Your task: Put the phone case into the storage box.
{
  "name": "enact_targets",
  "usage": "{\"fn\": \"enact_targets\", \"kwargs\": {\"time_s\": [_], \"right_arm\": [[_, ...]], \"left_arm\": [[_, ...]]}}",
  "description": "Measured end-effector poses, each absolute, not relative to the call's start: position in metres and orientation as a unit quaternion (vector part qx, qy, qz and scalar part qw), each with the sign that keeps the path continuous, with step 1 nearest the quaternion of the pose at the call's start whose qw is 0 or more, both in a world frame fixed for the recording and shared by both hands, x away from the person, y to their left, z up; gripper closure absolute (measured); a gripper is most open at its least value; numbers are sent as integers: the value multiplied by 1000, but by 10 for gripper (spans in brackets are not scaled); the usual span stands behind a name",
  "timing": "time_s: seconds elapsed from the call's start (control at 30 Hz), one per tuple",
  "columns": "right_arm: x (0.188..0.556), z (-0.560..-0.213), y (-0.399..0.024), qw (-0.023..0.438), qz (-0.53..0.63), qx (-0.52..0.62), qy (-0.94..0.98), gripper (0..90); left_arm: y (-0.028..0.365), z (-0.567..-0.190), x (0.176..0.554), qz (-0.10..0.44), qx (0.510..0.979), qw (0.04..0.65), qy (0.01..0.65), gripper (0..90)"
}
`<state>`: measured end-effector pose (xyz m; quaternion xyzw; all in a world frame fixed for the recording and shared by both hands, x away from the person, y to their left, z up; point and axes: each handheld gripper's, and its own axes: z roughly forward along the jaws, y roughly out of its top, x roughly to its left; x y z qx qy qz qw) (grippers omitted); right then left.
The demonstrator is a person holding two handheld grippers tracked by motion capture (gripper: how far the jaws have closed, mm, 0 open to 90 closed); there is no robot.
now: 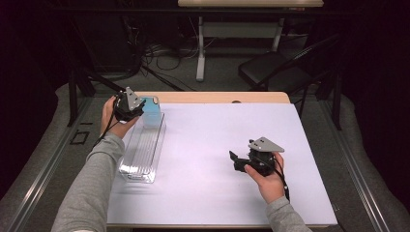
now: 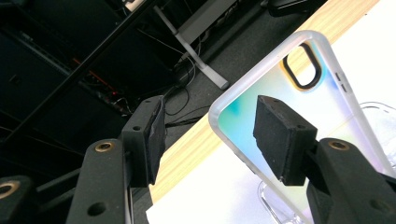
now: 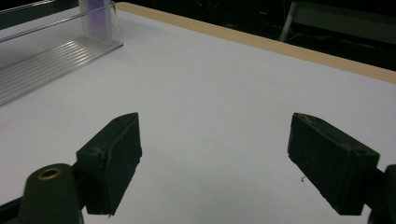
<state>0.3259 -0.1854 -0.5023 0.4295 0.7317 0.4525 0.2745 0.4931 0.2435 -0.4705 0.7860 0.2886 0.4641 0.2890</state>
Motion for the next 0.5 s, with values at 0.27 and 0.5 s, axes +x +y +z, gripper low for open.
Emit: {"fn": "enact_targets", "kwargs": {"time_s": [0.27,0.5], "right_arm": [[327,-503,-184,276,455,426,732,172],[327,-503,-183,275,457,425,731,172]], "left_arm": [[243,-468,488,463,789,293,279,441],[248,-467,482,463,787,297,280,441]]}}
